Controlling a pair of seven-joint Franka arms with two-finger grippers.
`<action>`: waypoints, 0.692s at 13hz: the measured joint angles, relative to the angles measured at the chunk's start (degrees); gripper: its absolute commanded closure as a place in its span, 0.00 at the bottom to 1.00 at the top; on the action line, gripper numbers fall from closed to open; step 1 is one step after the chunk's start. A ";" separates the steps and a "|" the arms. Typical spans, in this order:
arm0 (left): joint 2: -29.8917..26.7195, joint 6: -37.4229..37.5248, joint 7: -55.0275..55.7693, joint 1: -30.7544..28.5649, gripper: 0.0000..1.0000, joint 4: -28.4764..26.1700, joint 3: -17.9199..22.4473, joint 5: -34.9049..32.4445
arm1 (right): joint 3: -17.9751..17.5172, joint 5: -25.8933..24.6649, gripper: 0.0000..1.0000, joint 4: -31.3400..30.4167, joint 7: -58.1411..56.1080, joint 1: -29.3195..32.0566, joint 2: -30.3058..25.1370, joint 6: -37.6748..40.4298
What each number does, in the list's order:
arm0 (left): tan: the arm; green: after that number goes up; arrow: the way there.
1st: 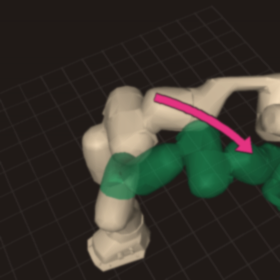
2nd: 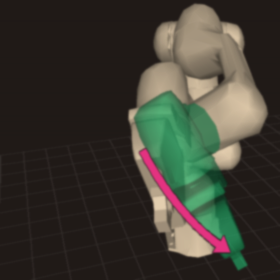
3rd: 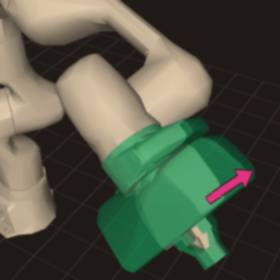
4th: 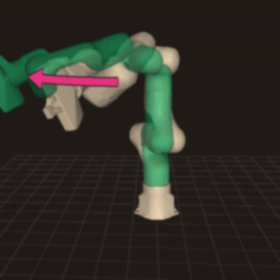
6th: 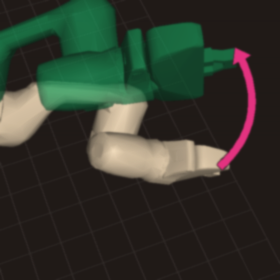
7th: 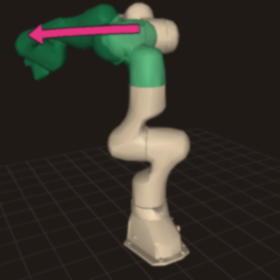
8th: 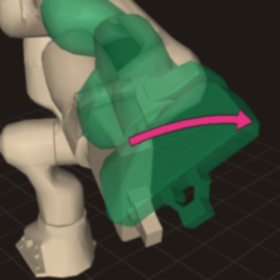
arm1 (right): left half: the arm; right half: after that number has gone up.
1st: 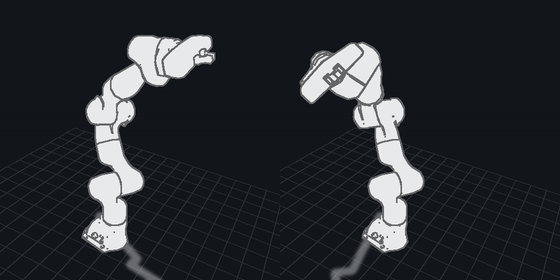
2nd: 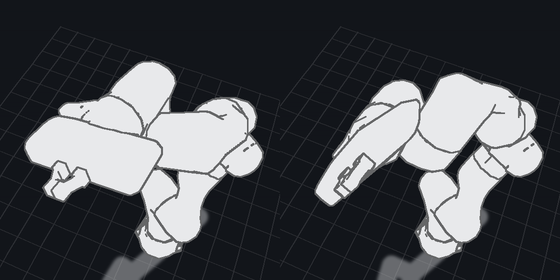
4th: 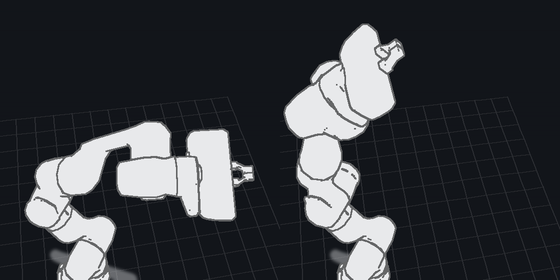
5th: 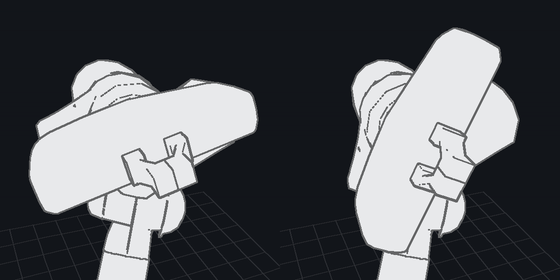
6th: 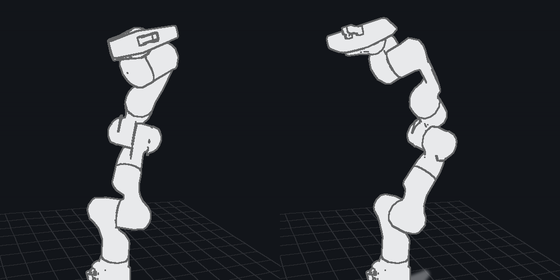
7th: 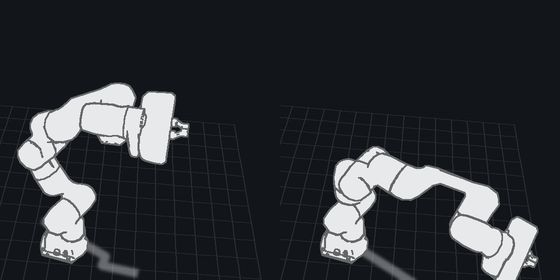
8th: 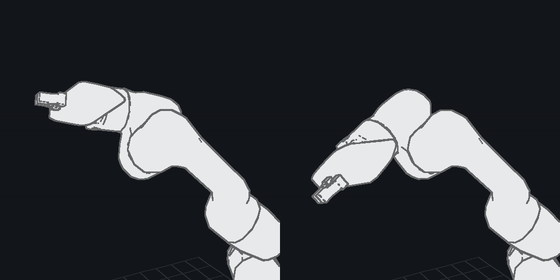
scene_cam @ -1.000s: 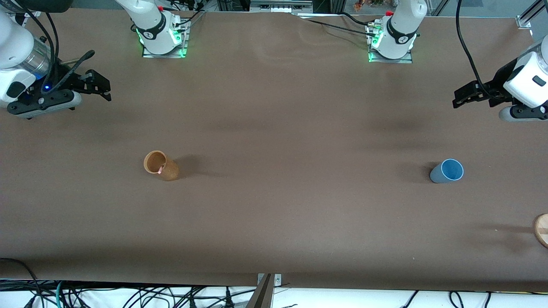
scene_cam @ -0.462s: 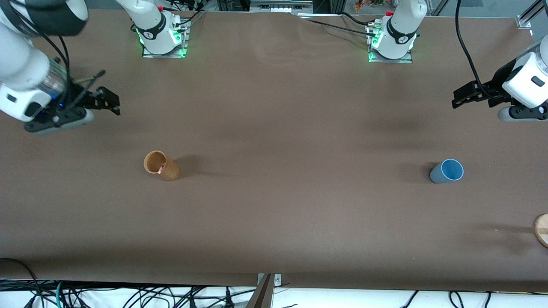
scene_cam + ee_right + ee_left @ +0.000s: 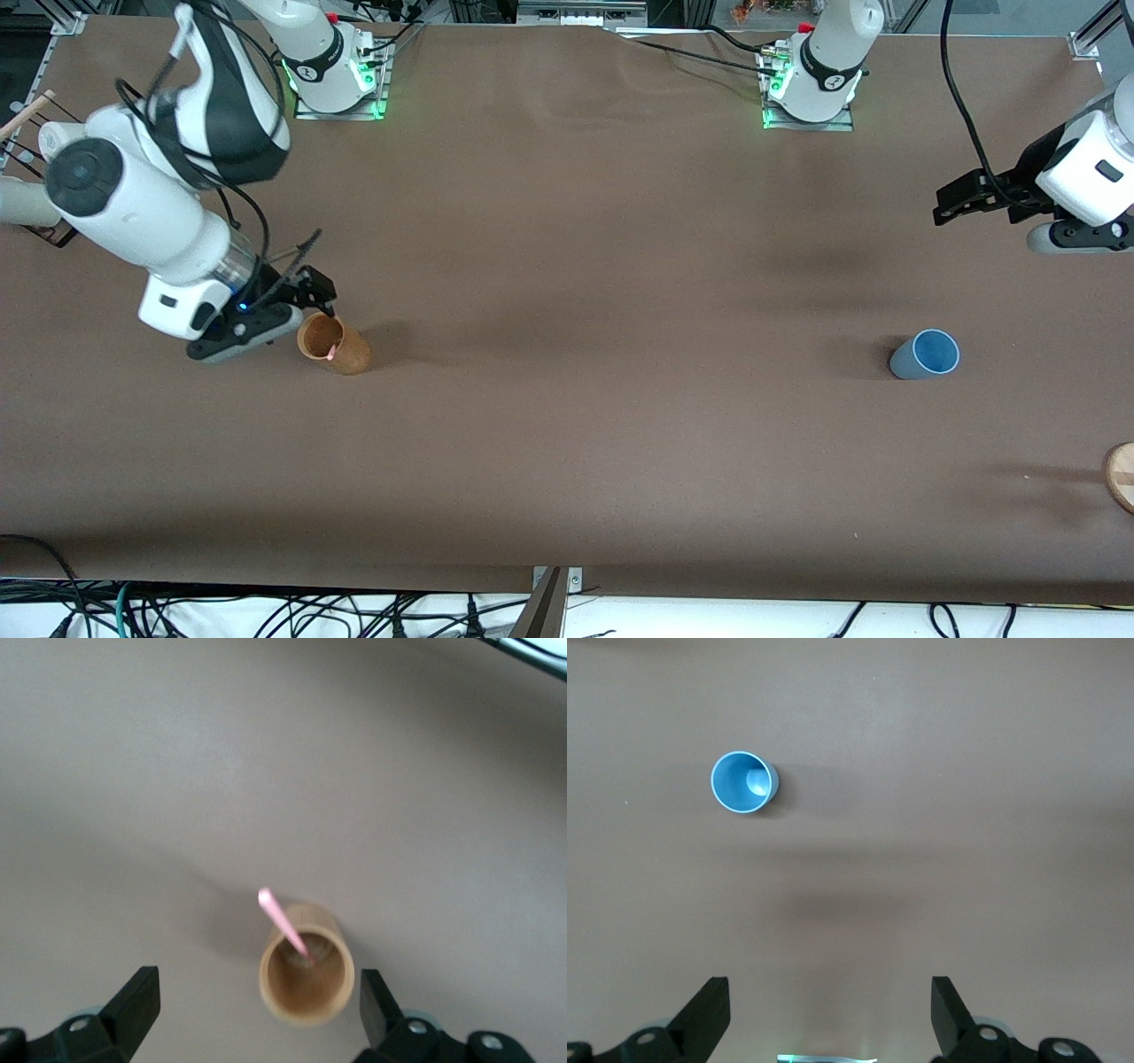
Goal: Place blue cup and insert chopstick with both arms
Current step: 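Reach the right gripper to the tan cup while the left gripper reaches the blue cup, then grasp the pink chopstick with the right gripper while the left gripper grasps the blue cup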
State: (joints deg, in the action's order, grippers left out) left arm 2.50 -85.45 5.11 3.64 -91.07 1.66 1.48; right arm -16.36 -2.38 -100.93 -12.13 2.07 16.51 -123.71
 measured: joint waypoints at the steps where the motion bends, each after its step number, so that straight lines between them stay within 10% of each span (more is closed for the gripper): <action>1: 1.19 -0.15 0.00 0.01 0.00 -0.07 -0.13 0.00 | -0.03 -1.16 0.01 -0.32 -0.69 0.01 1.60 -2.23; 9: 19.67 -12.40 -0.03 -2.21 0.00 -1.38 0.17 -0.13 | -1.05 -8.43 0.26 -5.03 -4.25 0.04 6.43 -10.82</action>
State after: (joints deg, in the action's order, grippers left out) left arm 22.17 -97.85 5.09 1.44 -92.45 1.83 1.35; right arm -17.41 -10.81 -105.96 -16.38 2.11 22.94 -134.54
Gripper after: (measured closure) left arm 0.000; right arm 0.079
